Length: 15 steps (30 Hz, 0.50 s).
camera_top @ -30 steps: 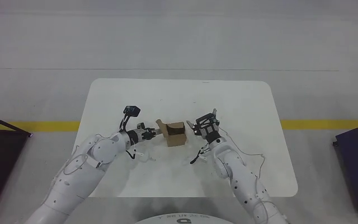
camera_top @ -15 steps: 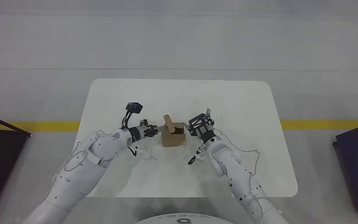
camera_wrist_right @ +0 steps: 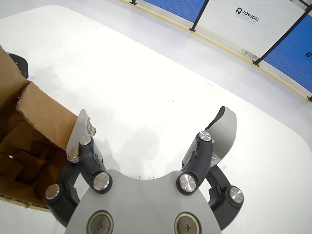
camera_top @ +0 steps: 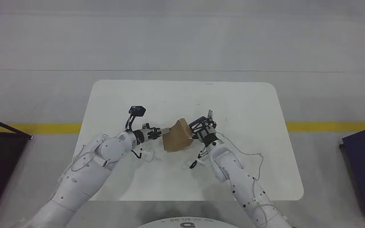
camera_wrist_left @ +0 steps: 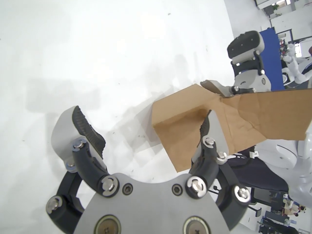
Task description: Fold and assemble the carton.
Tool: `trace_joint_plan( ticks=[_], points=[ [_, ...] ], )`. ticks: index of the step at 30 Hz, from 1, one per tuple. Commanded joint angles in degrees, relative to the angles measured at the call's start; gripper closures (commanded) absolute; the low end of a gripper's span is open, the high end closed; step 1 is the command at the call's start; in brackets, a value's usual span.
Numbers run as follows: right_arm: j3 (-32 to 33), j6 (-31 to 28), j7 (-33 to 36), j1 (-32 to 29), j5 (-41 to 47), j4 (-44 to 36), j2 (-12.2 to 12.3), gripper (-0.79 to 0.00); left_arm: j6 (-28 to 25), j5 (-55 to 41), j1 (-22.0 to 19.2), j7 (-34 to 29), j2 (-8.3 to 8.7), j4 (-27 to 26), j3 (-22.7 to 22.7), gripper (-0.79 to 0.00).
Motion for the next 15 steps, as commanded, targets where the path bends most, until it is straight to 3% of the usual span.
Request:
trace_joint_plan(
  ticks=[1, 9, 15],
  points=[
    [0.3, -0.4, -0.2, -0.3, 0.1, -0.9, 0.1, -0.785, -0.2, -0.2, 0.7, 0.0, 0.23, 0.4, -1.0, -0.785],
    [1.9, -3.8, -2.2, -2.6, 0.2, -5.9, 0.5, -0.785, -1.0, -4.0, 4.7, 0.2, 1.26, -0.1, -6.6, -0.785],
    [1.1, -8.0, -2.8, -3.6, -2.0, -9.2, 0.9, -0.785, -1.3, -4.4, 6.5, -0.3, 1.64, -2.1, -8.2, -0.785]
  ],
)
